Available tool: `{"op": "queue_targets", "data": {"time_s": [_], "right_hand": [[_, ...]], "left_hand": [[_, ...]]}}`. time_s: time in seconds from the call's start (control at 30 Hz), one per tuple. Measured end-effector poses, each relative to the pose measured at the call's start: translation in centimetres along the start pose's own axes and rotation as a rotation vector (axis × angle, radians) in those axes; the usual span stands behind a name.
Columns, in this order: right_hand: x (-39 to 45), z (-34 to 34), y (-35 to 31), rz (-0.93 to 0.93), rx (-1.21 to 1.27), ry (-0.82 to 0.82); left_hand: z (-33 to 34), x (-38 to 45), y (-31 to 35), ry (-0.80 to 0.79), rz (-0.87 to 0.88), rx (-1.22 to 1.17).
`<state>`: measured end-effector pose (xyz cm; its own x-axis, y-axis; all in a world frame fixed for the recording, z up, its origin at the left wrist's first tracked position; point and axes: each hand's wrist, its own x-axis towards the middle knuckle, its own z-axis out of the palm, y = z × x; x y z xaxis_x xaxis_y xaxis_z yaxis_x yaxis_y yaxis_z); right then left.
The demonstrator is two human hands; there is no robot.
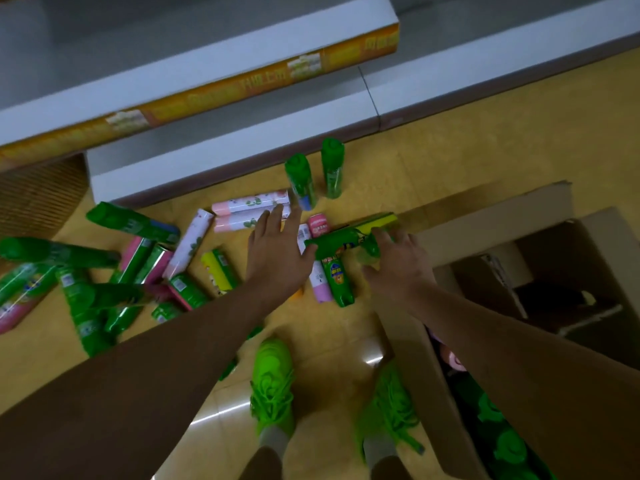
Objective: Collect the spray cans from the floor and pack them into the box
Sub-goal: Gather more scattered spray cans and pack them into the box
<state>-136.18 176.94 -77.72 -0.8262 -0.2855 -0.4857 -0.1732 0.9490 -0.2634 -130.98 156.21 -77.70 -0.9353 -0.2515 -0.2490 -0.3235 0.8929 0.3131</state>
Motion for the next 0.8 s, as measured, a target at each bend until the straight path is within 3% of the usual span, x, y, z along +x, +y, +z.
{"op": "queue_targets", "data": {"time_s": [0.8], "right_hand": [[8.6, 6.9, 0.8, 0.198, 0.005, 0.010]], "left_hand": [[4.5, 16.4, -2.2, -0.091, -0.030, -0.049]]}}
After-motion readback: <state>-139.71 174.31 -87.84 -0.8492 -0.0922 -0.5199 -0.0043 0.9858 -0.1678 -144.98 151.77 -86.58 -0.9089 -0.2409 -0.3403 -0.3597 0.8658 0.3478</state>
